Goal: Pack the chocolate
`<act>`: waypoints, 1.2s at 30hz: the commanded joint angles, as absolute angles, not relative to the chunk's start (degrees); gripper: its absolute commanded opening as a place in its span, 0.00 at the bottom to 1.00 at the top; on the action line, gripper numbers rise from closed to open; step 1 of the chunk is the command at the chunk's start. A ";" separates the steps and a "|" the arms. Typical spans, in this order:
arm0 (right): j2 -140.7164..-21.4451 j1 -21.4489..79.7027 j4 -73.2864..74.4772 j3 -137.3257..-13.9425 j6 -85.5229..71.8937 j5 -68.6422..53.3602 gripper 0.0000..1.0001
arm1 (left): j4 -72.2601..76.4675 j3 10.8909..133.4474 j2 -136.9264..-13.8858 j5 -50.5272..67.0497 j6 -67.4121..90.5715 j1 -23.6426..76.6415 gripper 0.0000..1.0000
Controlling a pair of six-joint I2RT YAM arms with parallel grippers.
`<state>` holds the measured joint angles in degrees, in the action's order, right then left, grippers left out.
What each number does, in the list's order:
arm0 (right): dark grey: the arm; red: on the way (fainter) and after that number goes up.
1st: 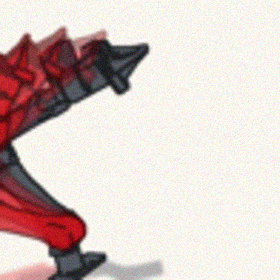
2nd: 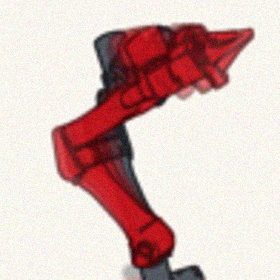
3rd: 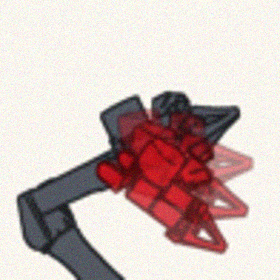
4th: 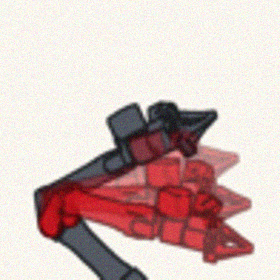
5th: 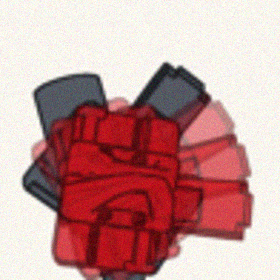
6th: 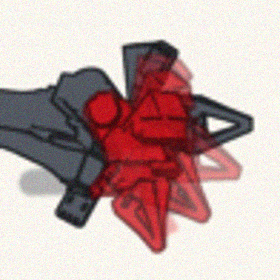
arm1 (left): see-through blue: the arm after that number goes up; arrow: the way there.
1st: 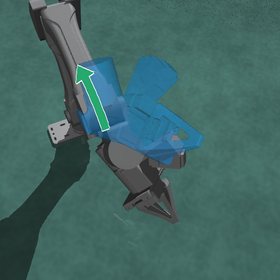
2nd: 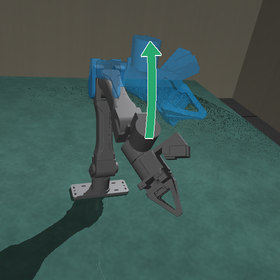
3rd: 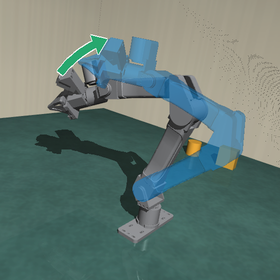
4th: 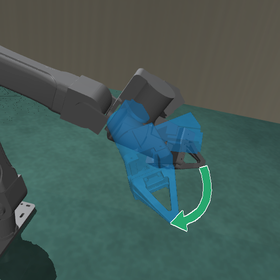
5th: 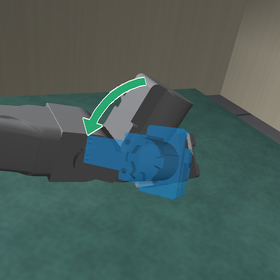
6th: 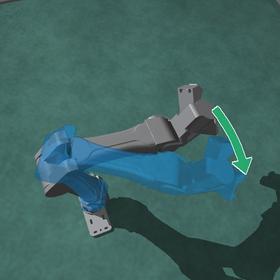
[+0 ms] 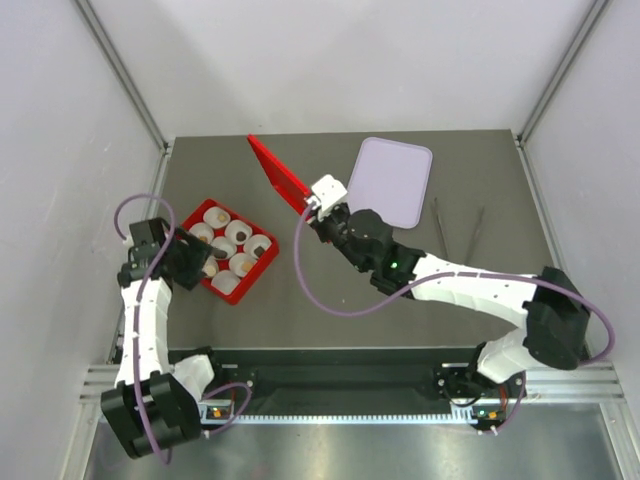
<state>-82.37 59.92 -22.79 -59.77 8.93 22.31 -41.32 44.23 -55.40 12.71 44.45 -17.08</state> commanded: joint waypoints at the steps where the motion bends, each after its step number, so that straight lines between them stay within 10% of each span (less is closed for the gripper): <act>1: -84.72 61.61 -32.34 -65.83 20.29 21.89 0.00 | -41.84 52.35 -59.31 16.52 45.79 -16.96 0.72; 9: -93.51 63.37 -40.59 -68.29 35.41 22.50 0.00 | -31.49 68.90 -65.57 27.56 52.46 -17.14 0.81; 20: -102.48 63.63 -49.83 -68.56 48.42 22.32 0.00 | 6.49 54.85 -68.38 44.21 72.68 -15.91 0.84; 36: -107.75 69.95 -55.81 -69.35 59.50 26.54 0.00 | 1.06 53.88 -69.00 46.14 68.56 -13.97 0.82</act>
